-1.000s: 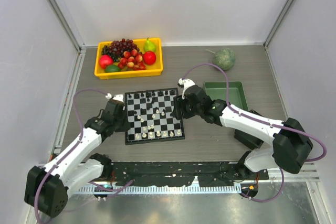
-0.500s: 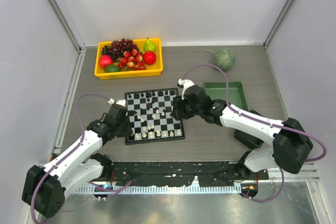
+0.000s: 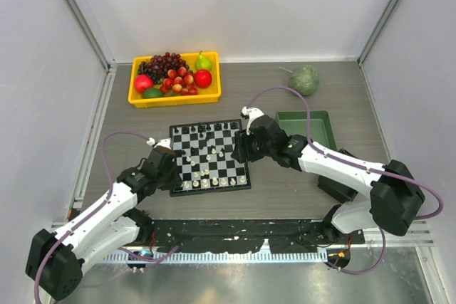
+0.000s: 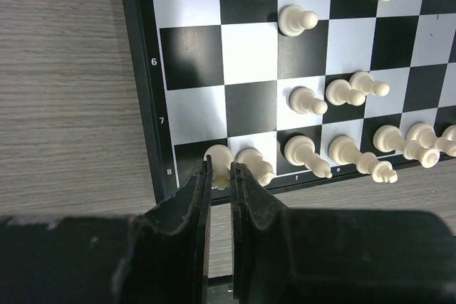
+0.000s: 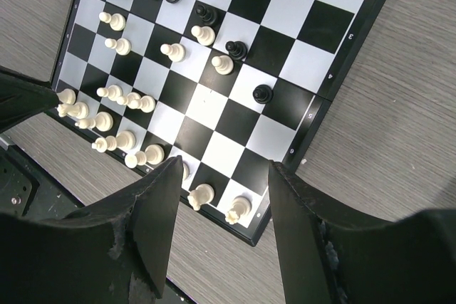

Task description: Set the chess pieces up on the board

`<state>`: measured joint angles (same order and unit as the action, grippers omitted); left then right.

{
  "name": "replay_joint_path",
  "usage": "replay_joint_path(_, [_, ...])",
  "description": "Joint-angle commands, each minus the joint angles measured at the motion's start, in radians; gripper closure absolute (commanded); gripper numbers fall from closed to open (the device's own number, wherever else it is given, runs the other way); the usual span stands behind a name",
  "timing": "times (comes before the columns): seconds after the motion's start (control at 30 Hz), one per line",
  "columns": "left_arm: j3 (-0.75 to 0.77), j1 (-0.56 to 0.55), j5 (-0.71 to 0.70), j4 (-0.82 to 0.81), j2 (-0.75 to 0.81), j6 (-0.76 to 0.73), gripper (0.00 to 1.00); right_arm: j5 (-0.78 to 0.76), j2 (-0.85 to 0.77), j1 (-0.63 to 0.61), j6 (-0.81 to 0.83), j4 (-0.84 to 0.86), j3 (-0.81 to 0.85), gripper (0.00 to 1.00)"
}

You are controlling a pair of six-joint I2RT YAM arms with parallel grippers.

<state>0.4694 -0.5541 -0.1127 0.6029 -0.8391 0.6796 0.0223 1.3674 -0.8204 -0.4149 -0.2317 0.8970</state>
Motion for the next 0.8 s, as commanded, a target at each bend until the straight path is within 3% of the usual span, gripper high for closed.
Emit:
replay_joint_path(0.0, [-0.017, -0.006, -0.031, 0.052, 0.000, 0.031, 0.96, 0.002, -0.019, 0.004, -0.002, 0.042, 0.002, 0.43])
replay_joint_path(0.6, [0.040, -0.030, -0.079, 0.138, -0.023, 0.051, 1.00, 0.007, -0.016, 0.004, -0.001, 0.040, 0.005, 0.43])
replay_joint_path(0.7, [0.038, -0.032, -0.077, 0.129, -0.034, 0.048, 0.97, 0.008, -0.017, 0.004, -0.002, 0.040, 0.003, 0.43])
replay_joint_path(0.77, [0.040, -0.032, -0.081, 0.126, -0.038, 0.048, 0.87, 0.008, -0.021, 0.006, -0.002, 0.040, 0.003, 0.43])
